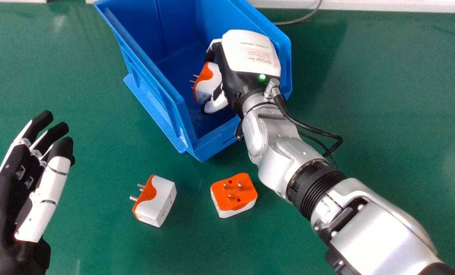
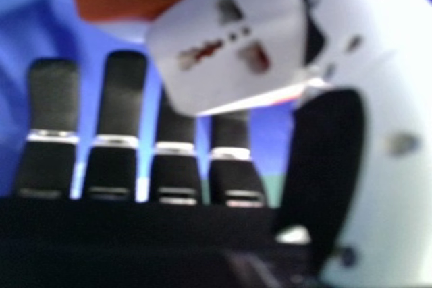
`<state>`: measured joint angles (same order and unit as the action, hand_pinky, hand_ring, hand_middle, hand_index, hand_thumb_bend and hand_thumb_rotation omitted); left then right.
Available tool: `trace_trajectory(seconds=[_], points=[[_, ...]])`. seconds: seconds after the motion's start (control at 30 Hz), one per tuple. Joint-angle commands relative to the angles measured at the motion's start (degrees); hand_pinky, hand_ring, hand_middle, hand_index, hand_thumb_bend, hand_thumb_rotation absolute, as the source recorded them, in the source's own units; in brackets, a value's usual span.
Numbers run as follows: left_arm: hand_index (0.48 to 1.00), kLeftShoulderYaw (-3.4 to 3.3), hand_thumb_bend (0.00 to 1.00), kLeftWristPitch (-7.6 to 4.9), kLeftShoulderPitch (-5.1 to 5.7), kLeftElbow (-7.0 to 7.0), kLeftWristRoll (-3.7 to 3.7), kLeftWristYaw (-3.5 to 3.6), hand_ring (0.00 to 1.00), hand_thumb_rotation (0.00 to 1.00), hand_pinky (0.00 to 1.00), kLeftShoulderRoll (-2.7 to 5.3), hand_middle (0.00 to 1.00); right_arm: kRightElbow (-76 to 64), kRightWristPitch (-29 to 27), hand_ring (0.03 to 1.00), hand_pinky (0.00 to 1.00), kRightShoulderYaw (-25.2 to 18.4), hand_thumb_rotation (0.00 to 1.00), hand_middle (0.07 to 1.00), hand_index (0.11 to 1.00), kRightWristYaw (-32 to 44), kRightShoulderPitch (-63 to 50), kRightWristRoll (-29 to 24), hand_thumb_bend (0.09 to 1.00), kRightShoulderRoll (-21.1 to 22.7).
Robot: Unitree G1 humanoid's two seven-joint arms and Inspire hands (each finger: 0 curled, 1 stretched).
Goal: Pick all objects and put in blue box
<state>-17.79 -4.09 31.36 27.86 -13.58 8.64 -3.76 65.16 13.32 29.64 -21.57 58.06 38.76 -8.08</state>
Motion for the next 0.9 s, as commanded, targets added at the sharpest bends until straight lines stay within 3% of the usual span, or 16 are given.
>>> trace_trajectory(seconds=[0.0,0.33,0.5,0.67,0.77,0.87], points=[[0.875,-0.19,0.51,-1.23,0.30,0.60,-0.30,0.10,0.85,0.53,0.84,0.05,0.86,-1.6,-0.4,0.723,0.54,0.3,0.11,0.834,0.796,-1.0,2.0,0.1,0.846,-1.5],[0.876,0.13,0.53,-0.68,0.13,1.09,-0.99,-0.04,0.85,0.52,0.84,0.22,0.86,-2.6,-2.0,0.792,0.60,0.9,0.14,0.893,0.840,0.2,1.5,0.0,0.906,-0.9],[0.876,0.16,0.53,-1.19,0.00,0.80,-0.82,0.04,0.85,0.52,0.84,0.18,0.86,-3.3,-4.4,0.833,0.67,2.8,0.15,0.911,0.863,2.0,1.2,1.4,0.912,0.3],[0.874,0.17,0.53,-1.13,-0.24,0.63,-1.14,0.05,0.85,0.51,0.84,0.27,0.86,-4.7,-6.0,0.857,0.72,5.1,0.16,0.917,0.866,2.3,0.3,2.7,0.926,1.7],[0.872,0.40,0.53,-0.29,-0.13,1.22,-0.44,-0.47,0.85,0.51,0.84,0.11,0.86,-6.0,-6.9,0.870,0.74,5.9,0.16,0.918,0.867,2.2,-0.5,3.5,0.930,2.6],[0.865,0.58,0.54,-0.68,-0.23,1.11,-0.90,-0.12,0.85,0.51,0.83,0.05,0.86,-8.0,-7.9,0.884,0.77,6.5,0.16,0.918,0.869,2.2,-1.3,3.9,0.924,3.7]])
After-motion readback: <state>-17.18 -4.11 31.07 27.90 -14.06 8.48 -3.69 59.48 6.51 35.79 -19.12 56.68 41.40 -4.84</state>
